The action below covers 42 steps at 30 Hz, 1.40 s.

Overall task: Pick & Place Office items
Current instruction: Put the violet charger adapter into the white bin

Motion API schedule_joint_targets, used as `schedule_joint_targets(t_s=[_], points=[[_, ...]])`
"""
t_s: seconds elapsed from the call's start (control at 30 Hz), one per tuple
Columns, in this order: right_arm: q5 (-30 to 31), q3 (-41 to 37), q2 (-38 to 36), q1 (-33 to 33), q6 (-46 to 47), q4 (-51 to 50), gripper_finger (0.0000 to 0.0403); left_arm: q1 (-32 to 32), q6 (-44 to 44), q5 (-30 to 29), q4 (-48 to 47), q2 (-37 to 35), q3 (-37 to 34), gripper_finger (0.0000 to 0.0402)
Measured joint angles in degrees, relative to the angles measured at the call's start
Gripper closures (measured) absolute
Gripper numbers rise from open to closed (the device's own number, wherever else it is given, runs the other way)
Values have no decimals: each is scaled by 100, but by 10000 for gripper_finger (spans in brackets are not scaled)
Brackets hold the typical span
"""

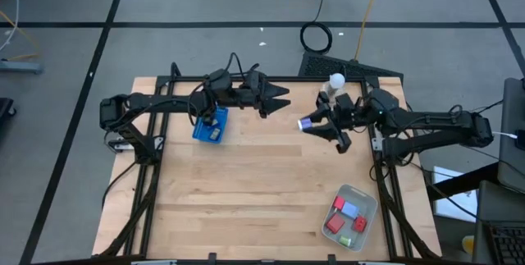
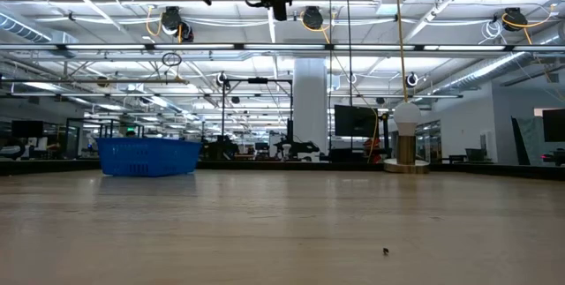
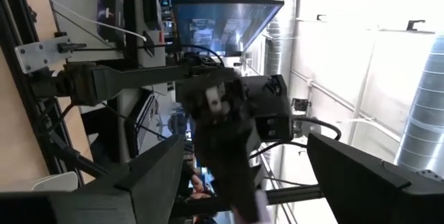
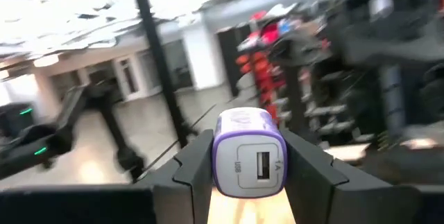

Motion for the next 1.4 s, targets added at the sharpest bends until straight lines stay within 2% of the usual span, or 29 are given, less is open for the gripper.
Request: schedule_joint_targets(t_s=[0.27,0.53,0.7,0.8,0.9,0.97,1.17,1.4], points=[[-1358,0,-216,0,319,-725,275,3,20,-8,-2,0,0,103],[-3278,2,-232,33,928,-893,275,4,149,-63,-9,0,0,118],[-4229,0,-229,335,886,-1249,275,-5,221,-136,-9,0,0,116],[-4447,0,-233,690,518,-1443,275,-49,245,-245,-10,0,0,111],[-4359,0,-262,1100,232,-1515,275,-90,254,-261,-13,0,0,111],[-4089,0,-317,1384,97,-1619,275,-114,254,-264,-15,0,0,115],[-2527,2,-586,2363,-546,-2367,276,-161,372,-369,-15,0,0,129],[-806,2,-522,3795,-1224,-3454,276,-316,451,-396,-13,0,0,135]])
